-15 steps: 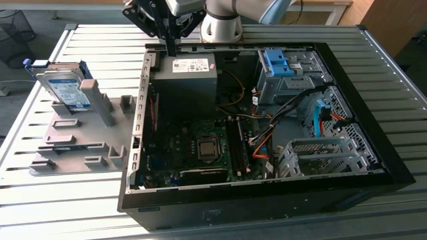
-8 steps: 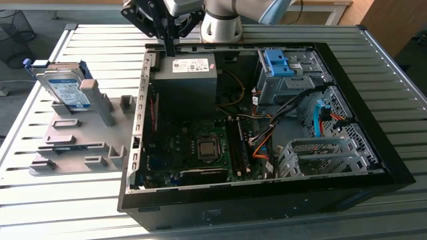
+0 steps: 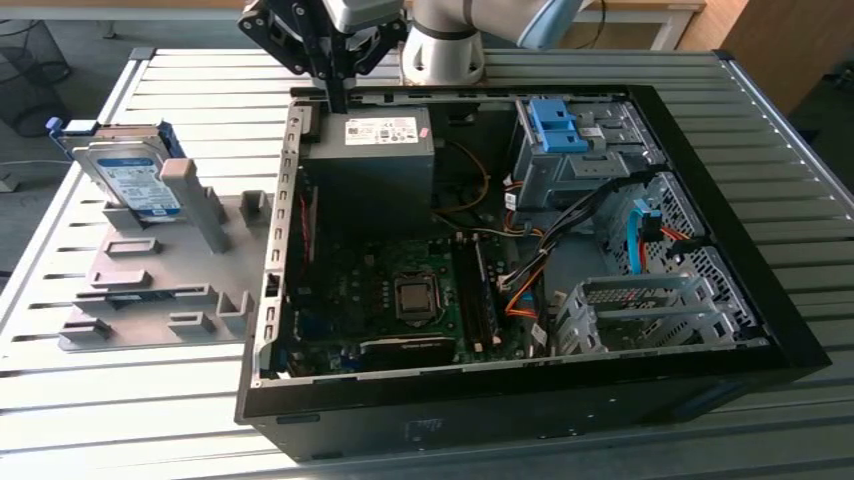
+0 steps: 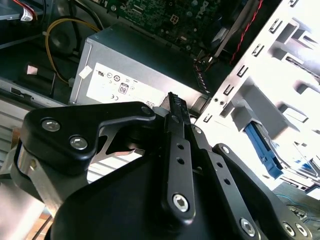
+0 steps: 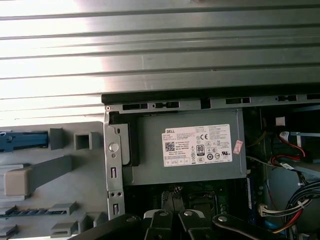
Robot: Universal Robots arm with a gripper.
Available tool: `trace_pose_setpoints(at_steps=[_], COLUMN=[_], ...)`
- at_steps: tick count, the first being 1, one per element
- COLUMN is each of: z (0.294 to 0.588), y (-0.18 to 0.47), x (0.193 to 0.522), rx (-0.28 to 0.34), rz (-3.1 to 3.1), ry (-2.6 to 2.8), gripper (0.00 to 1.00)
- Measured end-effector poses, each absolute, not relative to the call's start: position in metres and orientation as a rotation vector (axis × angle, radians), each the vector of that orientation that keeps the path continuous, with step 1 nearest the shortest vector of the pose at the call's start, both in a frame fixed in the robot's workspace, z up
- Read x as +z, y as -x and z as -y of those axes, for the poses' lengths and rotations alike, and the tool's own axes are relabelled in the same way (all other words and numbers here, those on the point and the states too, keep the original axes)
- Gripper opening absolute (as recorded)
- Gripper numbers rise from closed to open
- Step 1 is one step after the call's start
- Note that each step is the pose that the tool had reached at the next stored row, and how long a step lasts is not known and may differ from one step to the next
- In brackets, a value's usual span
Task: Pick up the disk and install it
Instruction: 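Reach for the disk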
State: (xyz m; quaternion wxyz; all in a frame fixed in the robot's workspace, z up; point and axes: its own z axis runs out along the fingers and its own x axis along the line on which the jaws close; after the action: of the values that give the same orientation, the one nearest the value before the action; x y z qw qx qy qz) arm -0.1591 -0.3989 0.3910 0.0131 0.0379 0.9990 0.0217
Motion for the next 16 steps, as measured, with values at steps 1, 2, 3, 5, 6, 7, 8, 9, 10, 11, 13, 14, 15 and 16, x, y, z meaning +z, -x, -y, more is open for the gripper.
trace_pose_setpoints(at_steps=[1, 2, 3, 5, 6, 7, 8, 9, 10, 11, 13, 14, 15, 16], z=[0.3989, 0.3989, 0.3989, 0.3989, 0.3989, 0.3989, 0.3989, 0.3989, 0.3989, 0.3989, 0.3989, 0.3989, 0.3989, 0.3989], y=[0.1593, 0.1596, 0.16, 0.1605, 0.1609, 0.1613, 0.1616, 0.1618, 0.1621, 0.1623, 0.1627, 0.1629, 0.1631, 0.1632], x=[0.391, 0.3909, 0.3909, 0.3909, 0.3909, 0.3908, 0.3908, 0.3908, 0.3907, 0.3907, 0.3906, 0.3905, 0.3905, 0.3904], rx=[0.068, 0.068, 0.068, 0.068, 0.068, 0.068, 0.068, 0.068, 0.068, 0.068, 0.068, 0.068, 0.068, 0.068], rz=[-3.112, -3.112, -3.112, -3.113, -3.113, -3.112, -3.112, -3.112, -3.113, -3.113, -3.112, -3.112, -3.112, -3.113], ry=[-0.118, -0.118, -0.118, -0.118, -0.118, -0.118, -0.118, -0.118, -0.118, -0.118, -0.118, -0.118, -0.118, -0.118], gripper=[0.11, 0.11, 0.11, 0.11, 0.11, 0.11, 0.11, 0.11, 0.11, 0.11, 0.11, 0.11, 0.11, 0.11])
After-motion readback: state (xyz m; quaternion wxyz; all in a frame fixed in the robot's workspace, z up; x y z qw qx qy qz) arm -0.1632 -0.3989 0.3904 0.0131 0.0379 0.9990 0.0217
